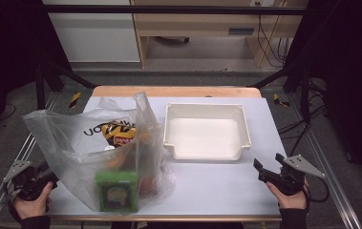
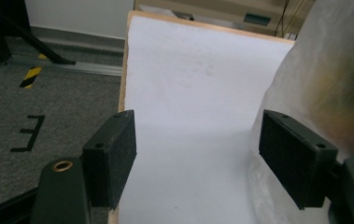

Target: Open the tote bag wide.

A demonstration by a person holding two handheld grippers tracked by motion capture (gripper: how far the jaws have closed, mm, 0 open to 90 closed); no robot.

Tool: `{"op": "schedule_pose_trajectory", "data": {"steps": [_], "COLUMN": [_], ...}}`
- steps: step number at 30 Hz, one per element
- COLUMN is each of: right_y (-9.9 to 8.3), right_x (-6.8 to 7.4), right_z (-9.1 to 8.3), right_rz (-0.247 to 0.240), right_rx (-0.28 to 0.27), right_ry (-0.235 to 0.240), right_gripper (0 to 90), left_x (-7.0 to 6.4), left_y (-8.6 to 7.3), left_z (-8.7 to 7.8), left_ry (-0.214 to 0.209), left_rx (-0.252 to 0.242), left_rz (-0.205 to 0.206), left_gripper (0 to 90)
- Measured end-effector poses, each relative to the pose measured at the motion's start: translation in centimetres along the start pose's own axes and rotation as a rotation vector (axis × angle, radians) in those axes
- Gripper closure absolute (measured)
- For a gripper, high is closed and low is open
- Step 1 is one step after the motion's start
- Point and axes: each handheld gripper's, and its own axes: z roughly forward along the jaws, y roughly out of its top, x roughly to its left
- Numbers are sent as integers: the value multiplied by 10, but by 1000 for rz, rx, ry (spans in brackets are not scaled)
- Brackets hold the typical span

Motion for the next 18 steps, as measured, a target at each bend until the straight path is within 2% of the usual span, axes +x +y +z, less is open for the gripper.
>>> {"op": "schedule_pose_trajectory", "data": {"steps": [4, 5, 9, 18], "right_y": [6, 9, 13, 27], "right_x": [7, 13, 23, 52], "right_z": [-3, -3, -2, -3], "right_rz": [5, -4, -8, -30], "right_rx": [-16, -26, -27, -43], "right_ry": [26, 32, 56, 141], "right_gripper": [166, 179, 184, 198], "left_x": [-5, -8, -13, -16], "left_y": [6, 10, 16, 30], "left_z": [-5, -7, -11, -28], "left_ry": [-14, -37, -49, -105], "left_rx": [-9, -14, -17, -73], "left_rz": [22, 26, 42, 6], "left_gripper": [282, 285, 286, 293]}}
